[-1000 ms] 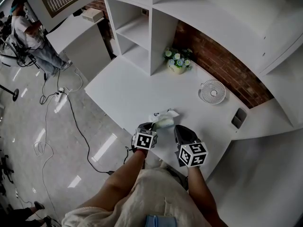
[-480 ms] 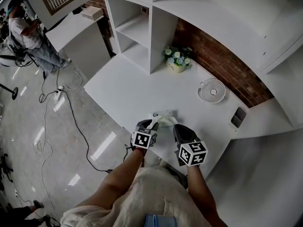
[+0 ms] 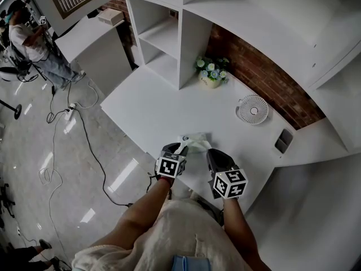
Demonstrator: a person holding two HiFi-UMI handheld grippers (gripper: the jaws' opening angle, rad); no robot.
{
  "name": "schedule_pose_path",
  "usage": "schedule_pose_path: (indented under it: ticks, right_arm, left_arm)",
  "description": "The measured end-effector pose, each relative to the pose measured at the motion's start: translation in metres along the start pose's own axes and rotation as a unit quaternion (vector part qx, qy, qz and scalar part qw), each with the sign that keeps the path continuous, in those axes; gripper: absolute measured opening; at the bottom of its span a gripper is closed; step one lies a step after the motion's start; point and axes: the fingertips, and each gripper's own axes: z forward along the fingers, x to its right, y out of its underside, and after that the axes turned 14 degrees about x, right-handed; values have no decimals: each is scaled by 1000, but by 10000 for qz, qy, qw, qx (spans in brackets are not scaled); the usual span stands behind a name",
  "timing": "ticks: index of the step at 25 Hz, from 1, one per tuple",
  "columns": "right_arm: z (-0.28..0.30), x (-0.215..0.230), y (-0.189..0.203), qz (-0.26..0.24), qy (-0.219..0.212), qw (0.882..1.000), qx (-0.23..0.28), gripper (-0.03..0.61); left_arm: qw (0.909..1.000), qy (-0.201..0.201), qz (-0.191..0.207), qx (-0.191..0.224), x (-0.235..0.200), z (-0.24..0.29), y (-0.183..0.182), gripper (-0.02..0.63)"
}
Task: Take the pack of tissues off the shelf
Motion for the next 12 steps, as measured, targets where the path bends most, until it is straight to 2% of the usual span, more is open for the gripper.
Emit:
schedule_pose_path:
  ticks: [12]
  right_arm:
    - [-5,-7,-2,-84,-89,9999,-14,18]
  left_arm:
    - [9991,273,33,314,17,-18,-20,106]
